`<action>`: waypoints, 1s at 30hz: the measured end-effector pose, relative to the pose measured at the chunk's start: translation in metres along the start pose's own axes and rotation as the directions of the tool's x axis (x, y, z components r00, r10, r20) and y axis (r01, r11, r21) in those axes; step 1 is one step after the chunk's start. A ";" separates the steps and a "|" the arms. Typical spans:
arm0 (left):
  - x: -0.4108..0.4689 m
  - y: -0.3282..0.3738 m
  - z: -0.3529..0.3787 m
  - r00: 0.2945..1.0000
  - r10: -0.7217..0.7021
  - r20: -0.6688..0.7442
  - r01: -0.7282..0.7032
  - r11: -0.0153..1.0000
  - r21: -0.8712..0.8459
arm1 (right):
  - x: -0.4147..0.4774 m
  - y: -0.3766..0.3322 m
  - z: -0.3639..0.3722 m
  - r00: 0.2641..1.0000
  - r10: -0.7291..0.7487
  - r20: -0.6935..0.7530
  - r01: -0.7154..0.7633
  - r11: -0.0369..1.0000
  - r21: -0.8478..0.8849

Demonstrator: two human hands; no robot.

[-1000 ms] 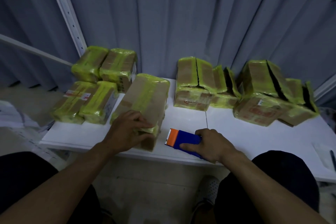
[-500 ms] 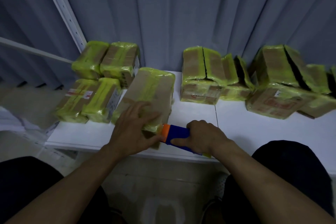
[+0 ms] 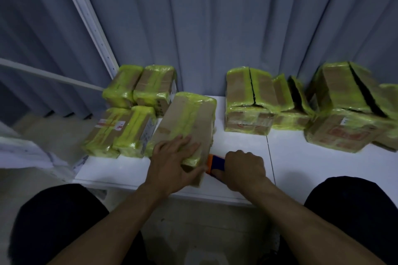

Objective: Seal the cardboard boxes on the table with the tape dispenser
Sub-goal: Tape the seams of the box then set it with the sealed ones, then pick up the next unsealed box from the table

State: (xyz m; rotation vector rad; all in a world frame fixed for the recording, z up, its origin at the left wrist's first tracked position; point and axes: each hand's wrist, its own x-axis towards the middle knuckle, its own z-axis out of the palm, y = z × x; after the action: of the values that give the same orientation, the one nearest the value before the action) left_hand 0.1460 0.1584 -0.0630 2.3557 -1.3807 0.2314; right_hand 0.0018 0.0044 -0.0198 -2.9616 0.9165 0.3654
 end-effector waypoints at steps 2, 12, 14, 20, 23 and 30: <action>0.006 0.005 -0.008 0.998 -0.018 0.063 0.018 1.000 0.005 | -0.002 0.009 -0.008 0.997 0.056 -0.055 -0.054 0.998 0.036; 0.045 0.040 -0.037 0.875 -0.304 0.376 0.232 0.946 0.224 | -0.002 0.049 -0.046 0.964 0.241 -0.114 -0.191 0.923 0.335; 0.048 0.035 -0.040 0.893 -0.297 0.338 0.234 0.948 0.214 | 0.006 0.054 -0.057 0.956 0.245 -0.159 -0.179 0.922 0.343; 0.091 0.033 -0.013 0.904 -0.286 0.317 0.262 0.958 0.117 | 0.048 0.060 -0.070 0.905 0.297 -0.305 -0.152 0.894 0.421; 0.126 0.027 0.003 0.902 -0.245 0.357 0.201 0.967 0.155 | 0.077 0.062 -0.069 0.903 0.326 -0.281 -0.143 0.843 0.518; 0.196 -0.003 0.024 0.895 -0.306 0.324 0.263 0.950 0.169 | 0.138 0.058 -0.072 0.905 0.324 -0.275 -0.118 0.814 0.569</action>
State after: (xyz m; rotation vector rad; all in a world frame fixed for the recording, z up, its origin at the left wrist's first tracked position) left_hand 0.2449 -0.0072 -0.0196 2.7636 -1.1641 -0.2020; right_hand 0.0954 -0.1268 0.0220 -2.4224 1.1719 -0.4047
